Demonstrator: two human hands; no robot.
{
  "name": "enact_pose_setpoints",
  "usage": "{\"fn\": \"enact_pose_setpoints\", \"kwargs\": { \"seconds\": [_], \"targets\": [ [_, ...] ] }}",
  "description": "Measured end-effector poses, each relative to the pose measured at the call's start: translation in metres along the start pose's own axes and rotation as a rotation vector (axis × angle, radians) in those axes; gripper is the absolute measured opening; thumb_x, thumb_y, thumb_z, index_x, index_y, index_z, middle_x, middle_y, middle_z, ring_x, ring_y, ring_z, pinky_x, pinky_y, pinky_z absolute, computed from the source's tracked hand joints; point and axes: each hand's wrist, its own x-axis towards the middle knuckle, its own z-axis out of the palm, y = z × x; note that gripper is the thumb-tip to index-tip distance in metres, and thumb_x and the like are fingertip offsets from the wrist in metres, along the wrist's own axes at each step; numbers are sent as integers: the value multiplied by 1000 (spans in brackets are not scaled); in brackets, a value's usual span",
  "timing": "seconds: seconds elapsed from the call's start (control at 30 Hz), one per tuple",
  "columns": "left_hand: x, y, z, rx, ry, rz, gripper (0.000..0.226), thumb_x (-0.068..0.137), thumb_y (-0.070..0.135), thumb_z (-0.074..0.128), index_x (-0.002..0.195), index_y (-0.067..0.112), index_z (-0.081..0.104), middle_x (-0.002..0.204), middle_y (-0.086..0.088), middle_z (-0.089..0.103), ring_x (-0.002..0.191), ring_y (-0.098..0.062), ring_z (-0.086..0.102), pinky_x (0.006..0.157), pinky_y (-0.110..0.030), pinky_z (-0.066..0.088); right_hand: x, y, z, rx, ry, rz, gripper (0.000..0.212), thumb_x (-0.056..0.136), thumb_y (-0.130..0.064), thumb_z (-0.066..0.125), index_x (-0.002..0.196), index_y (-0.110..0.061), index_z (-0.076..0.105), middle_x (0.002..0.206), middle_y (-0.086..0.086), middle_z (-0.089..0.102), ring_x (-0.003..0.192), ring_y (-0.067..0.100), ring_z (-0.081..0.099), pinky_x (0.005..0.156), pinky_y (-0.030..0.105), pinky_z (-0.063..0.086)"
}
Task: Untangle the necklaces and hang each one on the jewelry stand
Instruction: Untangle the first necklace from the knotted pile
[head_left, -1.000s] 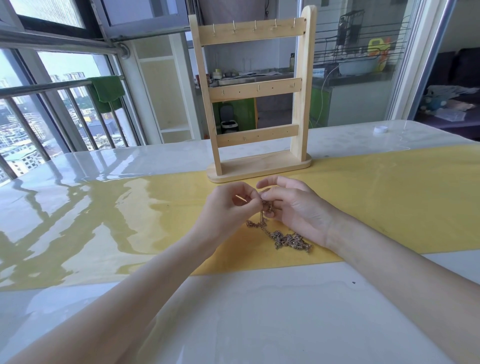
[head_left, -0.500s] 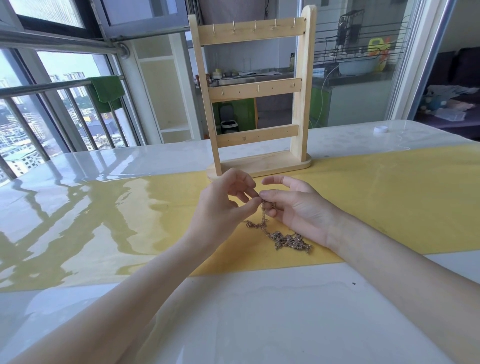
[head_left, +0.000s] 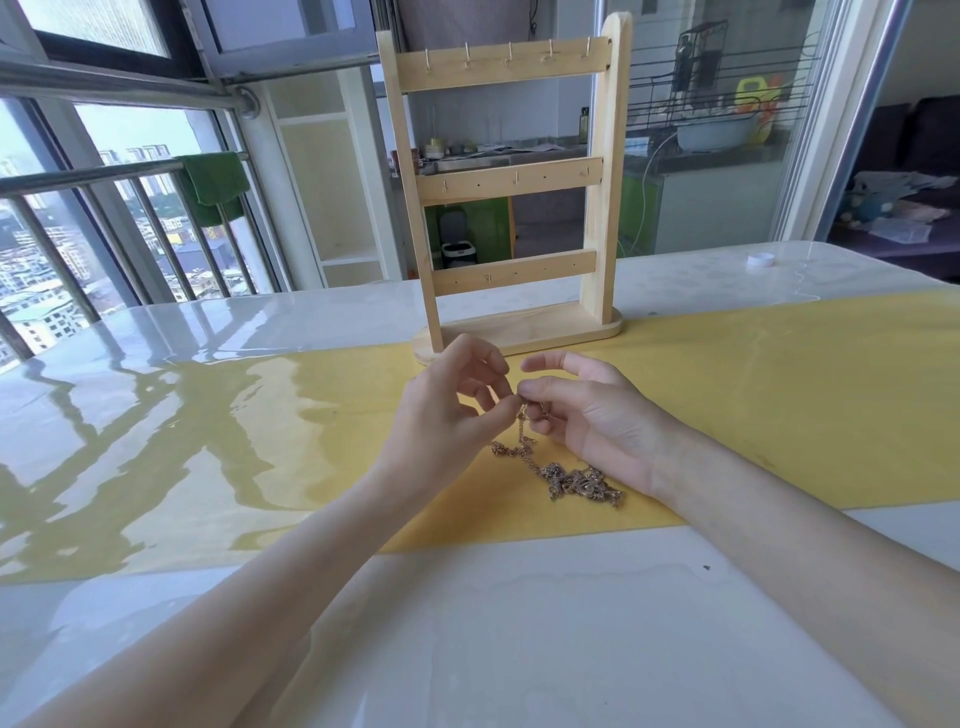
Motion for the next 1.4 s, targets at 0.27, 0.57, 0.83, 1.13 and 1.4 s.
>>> {"fn": "enact_pose_setpoints", "kwargs": {
  "seconds": [0.27, 0.57, 0.83, 1.13, 1.4],
  "targets": [
    [2, 0, -8, -556, -232, -427, 16, 86, 6, 63, 94, 17, 55, 73, 6, 62, 65, -6, 52, 62, -19, 46, 0, 2, -2, -25, 3, -35, 18, 86, 6, 58, 98, -8, 56, 76, 8, 60, 69, 15, 54, 56, 18, 46],
    [6, -3, -11, -705, -138, -596, 13, 89, 4, 57, 93, 15, 62, 71, 3, 59, 59, -8, 50, 57, -18, 48, -1, 8, 4, -566, 124, -345, 13, 86, -16, 68, 74, -21, 67, 72, -10, 61, 66, -5, 52, 69, 9, 41],
    [5, -6, -11, -532, -49, -521, 14, 85, 7, 66, 94, 17, 61, 71, 6, 63, 64, -5, 56, 61, -20, 47, -2, 7, 1, -582, 105, -351, 9, 80, -14, 73, 73, -17, 69, 75, -6, 67, 70, -3, 58, 67, 4, 42],
    [4, -6, -11, -414, -72, -413, 14, 82, 5, 69, 89, 15, 61, 68, 5, 66, 59, -3, 57, 64, -20, 44, -2, 5, -2, -631, 95, -311, 10, 80, -9, 72, 73, -15, 68, 73, -3, 63, 66, -3, 54, 63, 4, 41],
    [3, -2, -7, -468, -176, -427, 14, 90, 0, 57, 85, 13, 57, 69, 2, 59, 64, -10, 49, 61, -18, 48, -4, -3, -2, -669, -40, -127, 13, 88, -14, 62, 75, -14, 66, 68, -7, 58, 67, 5, 49, 68, 18, 40]
  ]
}}
